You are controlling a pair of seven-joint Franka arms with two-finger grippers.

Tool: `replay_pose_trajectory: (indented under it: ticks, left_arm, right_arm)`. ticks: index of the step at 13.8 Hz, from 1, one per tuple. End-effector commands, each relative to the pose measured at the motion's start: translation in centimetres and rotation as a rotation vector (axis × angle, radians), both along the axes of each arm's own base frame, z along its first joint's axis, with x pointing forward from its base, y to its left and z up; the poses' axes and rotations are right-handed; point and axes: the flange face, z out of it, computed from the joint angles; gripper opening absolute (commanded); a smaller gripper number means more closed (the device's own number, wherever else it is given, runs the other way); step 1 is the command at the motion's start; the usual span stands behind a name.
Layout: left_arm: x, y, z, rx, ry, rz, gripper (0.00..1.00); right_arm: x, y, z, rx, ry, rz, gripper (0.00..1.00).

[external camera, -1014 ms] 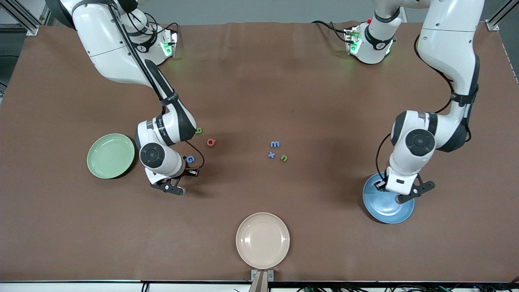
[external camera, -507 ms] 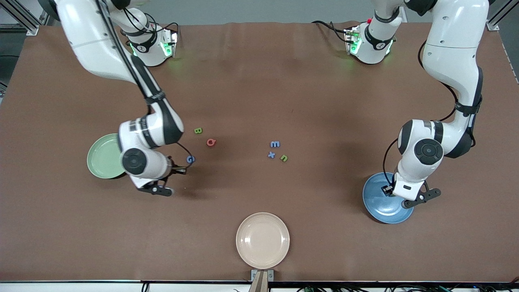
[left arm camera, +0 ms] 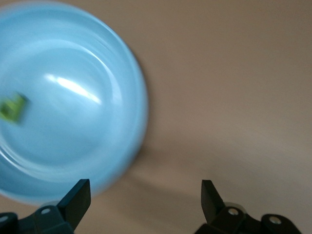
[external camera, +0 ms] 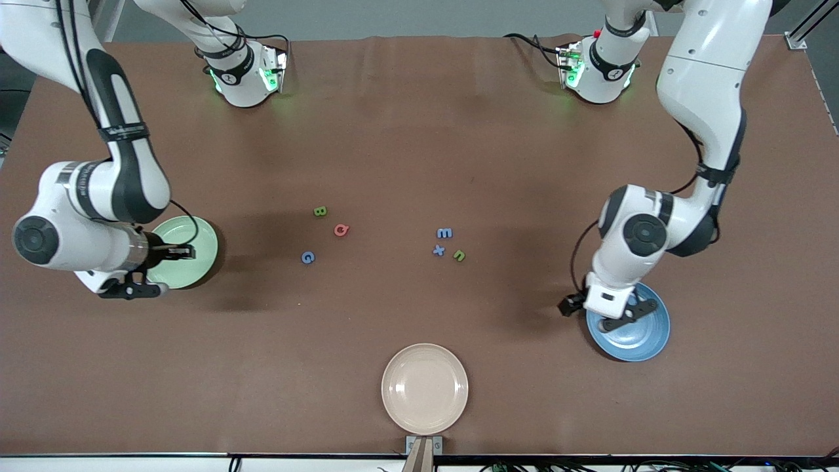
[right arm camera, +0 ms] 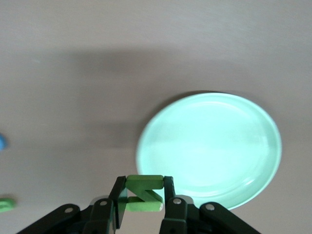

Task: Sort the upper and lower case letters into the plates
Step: 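Grasp the green u with the left gripper while the right gripper grasps blue g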

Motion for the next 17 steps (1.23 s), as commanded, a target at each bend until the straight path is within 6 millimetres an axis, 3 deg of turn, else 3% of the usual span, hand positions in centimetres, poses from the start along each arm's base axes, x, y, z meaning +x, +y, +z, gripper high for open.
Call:
replay_pose_trajectory:
  ticks: [1,4,8,12,13,14,15,16,17]
  left_arm:
    - [-1.9,-5.2,-0.1,-0.053,0.038,0.080,0.99]
    - [-4.8,-12.6,-2.7,-0.066,0.069,0.102,0.98]
    - [-8.9,-18.9,-3.4,-0.089,0.091,0.286,0.97]
    - [-11.1,-22.1,-4.5,-0.098,0.104,0.432,0.95]
    - [-11.8,-22.6,-5.3,-0.090,0.114,0.440,0.90]
    - [-12.0,-22.6,-5.7,-0.085,0.118,0.450,0.83]
    - [-12.1,-22.7,-6.2,-0.082,0.123,0.459,0.82]
    - [-12.0,-22.8,-6.2,-0.087,0.122,0.474,0.81]
    - [-12.0,-23.2,-6.2,-0.088,0.121,0.471,0.77]
  right_arm:
    - [-3.5,-2.9,-3.2,0.018,-0.062,0.047,0.18]
    - [-5.4,-4.9,-6.1,0.013,-0.090,0.021,0.18]
    - [-8.2,-4.6,-9.0,0.018,-0.055,0.017,0.21]
    - [-8.8,-4.3,-9.6,0.017,-0.059,0.020,0.24]
    - [-8.9,-4.2,-9.8,0.016,-0.061,0.021,0.27]
    - [-8.7,-3.9,-9.5,0.016,-0.062,0.026,0.52]
    - [-8.5,-3.2,-9.0,0.014,-0.065,0.035,0.92]
    - [-8.1,-2.3,-8.1,0.013,-0.069,0.051,1.00]
    - [-7.6,-0.9,-6.9,0.011,-0.072,0.068,1.00]
